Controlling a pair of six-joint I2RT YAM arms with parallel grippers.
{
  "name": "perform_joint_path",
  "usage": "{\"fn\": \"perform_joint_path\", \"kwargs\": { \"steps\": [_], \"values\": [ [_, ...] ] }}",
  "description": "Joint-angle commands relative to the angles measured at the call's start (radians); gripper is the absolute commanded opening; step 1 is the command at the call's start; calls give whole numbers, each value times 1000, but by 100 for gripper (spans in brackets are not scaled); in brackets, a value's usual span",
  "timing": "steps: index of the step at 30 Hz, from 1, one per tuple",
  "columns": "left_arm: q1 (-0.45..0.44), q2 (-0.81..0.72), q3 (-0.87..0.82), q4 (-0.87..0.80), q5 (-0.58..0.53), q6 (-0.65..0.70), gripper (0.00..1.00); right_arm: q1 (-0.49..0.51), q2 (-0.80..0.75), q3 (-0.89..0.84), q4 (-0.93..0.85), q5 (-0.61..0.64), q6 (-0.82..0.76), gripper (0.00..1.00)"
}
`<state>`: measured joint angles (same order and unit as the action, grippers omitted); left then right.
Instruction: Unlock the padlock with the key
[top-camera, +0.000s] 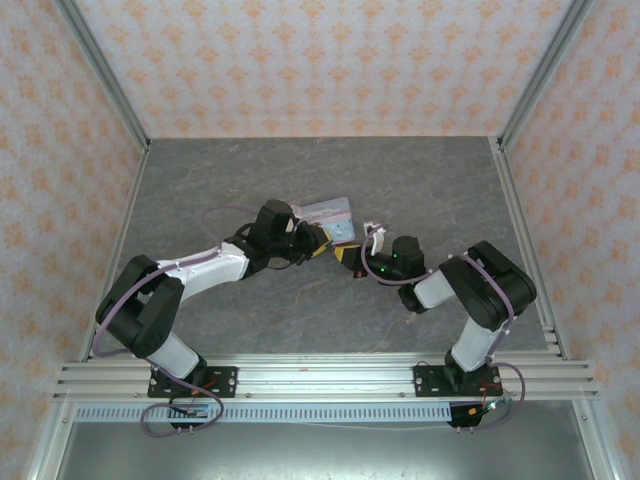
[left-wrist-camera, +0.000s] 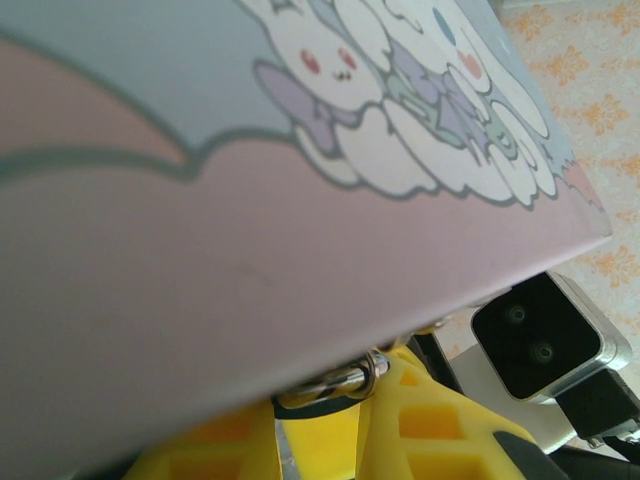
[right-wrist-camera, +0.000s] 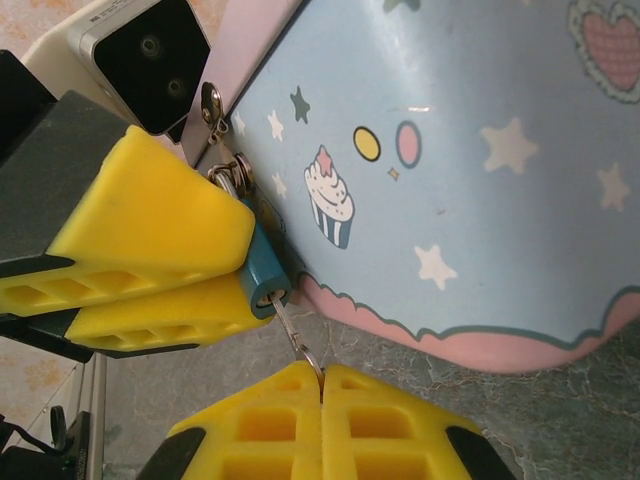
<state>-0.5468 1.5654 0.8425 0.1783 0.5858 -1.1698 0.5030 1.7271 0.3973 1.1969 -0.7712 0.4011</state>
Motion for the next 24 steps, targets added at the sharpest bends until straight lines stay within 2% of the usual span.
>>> {"fn": "perform_joint_path", "kwargs": {
  "steps": [1,8,24],
  "values": [
    [-22,-37,13,-29,62,58,12,6,-12,38,81,-6,-3,0],
    [-23,-31,35,-125,56,152,12,7,-47,33,42,-3,-27,0],
    [-24,10,25,-111,56,162,12,7,-44,97,70,-40,17,0]
  ]
}}
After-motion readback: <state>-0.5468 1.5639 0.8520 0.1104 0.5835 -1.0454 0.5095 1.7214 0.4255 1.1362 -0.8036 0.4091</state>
